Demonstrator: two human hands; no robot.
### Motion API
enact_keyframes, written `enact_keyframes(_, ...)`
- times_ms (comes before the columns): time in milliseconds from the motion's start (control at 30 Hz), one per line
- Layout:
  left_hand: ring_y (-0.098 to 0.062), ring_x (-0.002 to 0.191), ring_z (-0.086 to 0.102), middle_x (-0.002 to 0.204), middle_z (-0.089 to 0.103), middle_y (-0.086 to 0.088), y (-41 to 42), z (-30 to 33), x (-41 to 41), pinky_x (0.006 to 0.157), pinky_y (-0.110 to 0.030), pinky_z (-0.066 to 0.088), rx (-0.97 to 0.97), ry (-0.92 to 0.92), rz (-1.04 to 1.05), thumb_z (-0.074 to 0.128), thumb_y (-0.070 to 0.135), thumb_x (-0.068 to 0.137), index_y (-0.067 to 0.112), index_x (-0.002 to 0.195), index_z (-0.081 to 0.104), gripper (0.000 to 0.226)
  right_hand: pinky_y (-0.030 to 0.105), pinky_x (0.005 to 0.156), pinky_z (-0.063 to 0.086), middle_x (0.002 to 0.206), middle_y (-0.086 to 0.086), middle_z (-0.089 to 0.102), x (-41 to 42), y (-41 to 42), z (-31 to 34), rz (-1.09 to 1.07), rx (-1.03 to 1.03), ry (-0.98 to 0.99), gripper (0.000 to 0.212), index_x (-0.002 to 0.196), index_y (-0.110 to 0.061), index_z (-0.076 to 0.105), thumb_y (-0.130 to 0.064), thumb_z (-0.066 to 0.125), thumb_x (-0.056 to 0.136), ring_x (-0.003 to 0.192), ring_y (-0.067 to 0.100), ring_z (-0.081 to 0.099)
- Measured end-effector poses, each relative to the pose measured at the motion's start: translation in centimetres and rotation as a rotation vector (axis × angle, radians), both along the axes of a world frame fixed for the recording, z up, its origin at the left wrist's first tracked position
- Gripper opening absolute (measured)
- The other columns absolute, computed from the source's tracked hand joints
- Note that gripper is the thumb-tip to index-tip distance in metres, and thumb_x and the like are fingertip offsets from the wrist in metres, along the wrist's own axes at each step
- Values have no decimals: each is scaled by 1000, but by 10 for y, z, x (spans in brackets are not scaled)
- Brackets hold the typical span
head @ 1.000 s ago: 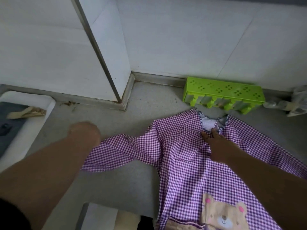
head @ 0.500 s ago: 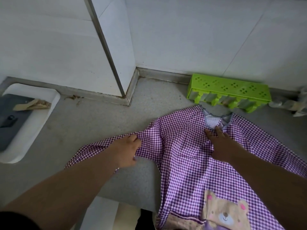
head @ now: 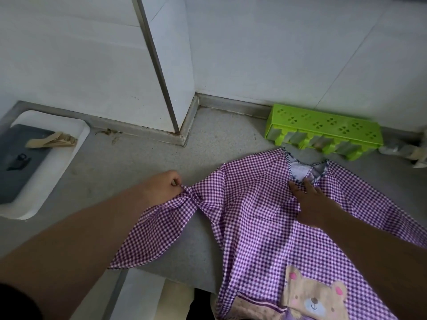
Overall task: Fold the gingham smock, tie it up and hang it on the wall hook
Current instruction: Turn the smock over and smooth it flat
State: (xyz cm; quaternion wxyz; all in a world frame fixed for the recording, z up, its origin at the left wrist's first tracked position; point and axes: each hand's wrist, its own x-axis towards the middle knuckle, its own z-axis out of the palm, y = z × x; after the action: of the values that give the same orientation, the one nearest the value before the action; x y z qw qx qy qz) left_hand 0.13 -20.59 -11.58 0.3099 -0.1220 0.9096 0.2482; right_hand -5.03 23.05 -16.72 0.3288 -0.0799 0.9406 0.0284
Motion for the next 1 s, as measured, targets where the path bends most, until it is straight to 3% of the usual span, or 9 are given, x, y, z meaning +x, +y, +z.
enact_keyframes(100,-15,111,60,124,62,5,-18,12,-3,97,-35,50,-219,-251,-360,70,46,96,26,131,57,43,64,120,26,169,14,-19,0,0,1,6,2,5,110,160,-40,-13,-57,67,87,155,47,3)
enact_keyframes(167,-18,115,62,130,64,0,-25,6,-5,105,-38,50,-365,-295,-502,63,38,101,22,134,61,37,65,119,26,169,14,-20,0,0,1,2,9,-3,110,160,-40,-14,-56,67,88,156,46,2)
enact_keyframes(267,-24,107,67,121,69,-7,-27,12,-19,97,-38,54,-522,73,-355,54,23,105,18,130,66,28,66,119,27,169,12,-22,-1,-1,3,-7,23,-13,110,160,-40,-15,-58,66,88,156,45,1)
enact_keyframes(400,-31,70,62,86,64,-13,-38,34,-25,59,-38,51,-570,851,-515,85,3,73,7,93,69,26,65,120,25,168,14,-21,-1,-1,2,-6,25,-7,112,161,-38,-15,-63,66,87,155,46,1)
enact_keyframes(500,-26,97,65,112,66,-9,-38,28,-12,79,-38,58,-745,492,-790,75,13,88,13,116,67,30,64,120,27,169,14,-19,-1,-2,3,-13,24,11,113,161,-38,-14,-60,68,86,155,46,2)
enact_keyframes(634,-30,132,56,150,49,-9,-34,11,8,111,-46,48,-705,-222,-395,52,26,106,17,148,46,43,64,118,31,168,15,-18,-1,-6,5,12,28,36,113,162,-35,-10,-56,70,86,155,47,5)
enact_keyframes(734,-27,121,57,141,44,-4,-43,0,14,105,-46,52,-540,-220,-252,56,36,101,18,132,53,36,64,118,30,168,14,-19,0,-6,7,1,38,21,112,161,-34,-11,-54,70,87,155,47,3)
enact_keyframes(867,-24,126,55,147,47,-4,-31,-5,16,103,-45,54,-465,225,-251,53,47,100,25,139,53,45,65,118,30,168,14,-19,1,-6,6,-2,31,30,112,161,-34,-13,-56,68,87,155,47,3)
enact_keyframes(1001,-35,160,18,176,8,-5,5,-32,18,125,-59,28,-348,5,-267,36,66,102,37,165,15,72,59,109,45,168,5,-18,13,-11,10,-13,-9,130,111,160,-35,-16,-43,68,87,155,41,16)
